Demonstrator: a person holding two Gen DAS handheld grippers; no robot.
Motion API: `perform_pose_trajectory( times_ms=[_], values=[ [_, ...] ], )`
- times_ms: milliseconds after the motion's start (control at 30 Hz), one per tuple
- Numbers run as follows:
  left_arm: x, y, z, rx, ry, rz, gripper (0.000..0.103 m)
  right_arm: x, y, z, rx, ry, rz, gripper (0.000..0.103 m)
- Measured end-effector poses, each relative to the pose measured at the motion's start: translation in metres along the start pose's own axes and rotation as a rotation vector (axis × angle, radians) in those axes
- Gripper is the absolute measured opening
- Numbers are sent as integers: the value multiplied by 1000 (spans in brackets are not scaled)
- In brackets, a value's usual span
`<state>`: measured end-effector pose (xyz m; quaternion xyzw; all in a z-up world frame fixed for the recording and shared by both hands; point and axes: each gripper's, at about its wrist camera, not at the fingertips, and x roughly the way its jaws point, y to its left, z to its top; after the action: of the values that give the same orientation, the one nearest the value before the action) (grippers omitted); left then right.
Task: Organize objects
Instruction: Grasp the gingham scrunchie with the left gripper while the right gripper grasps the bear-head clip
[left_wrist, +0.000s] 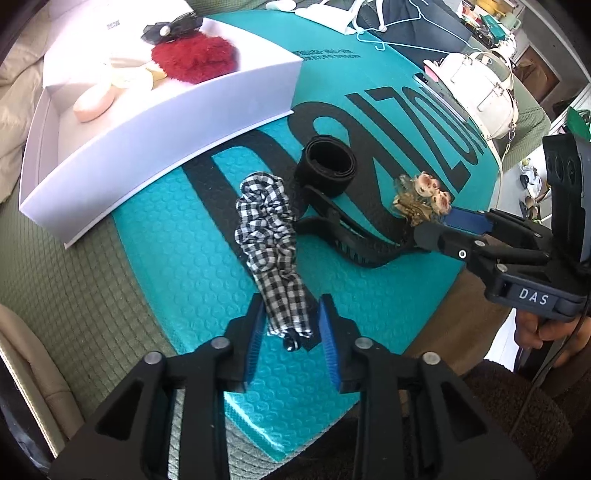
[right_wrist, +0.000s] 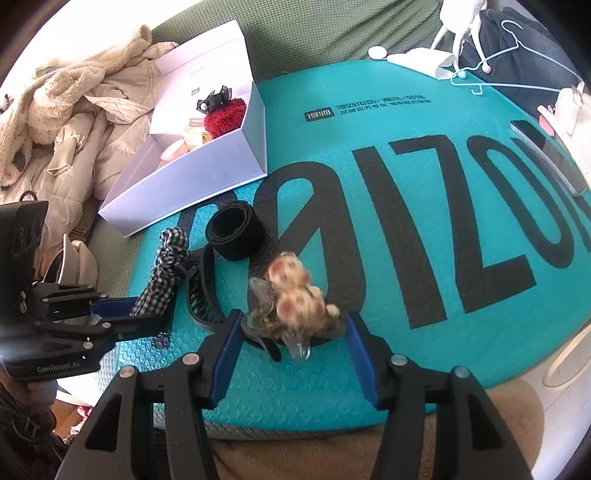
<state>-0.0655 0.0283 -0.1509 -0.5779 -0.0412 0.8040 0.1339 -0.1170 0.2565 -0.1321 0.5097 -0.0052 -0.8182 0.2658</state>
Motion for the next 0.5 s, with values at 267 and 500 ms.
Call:
perform_pose_trajectory(
  times_ms=[267, 500],
  values=[
    [4, 1, 17, -3, -37, 64, 45, -3, -3, -3, 9, -12, -5, 59],
    [7, 9, 27, -12, -50, 78, 46, -3, -2, 1, 16, -31, -3, 60]
  ],
)
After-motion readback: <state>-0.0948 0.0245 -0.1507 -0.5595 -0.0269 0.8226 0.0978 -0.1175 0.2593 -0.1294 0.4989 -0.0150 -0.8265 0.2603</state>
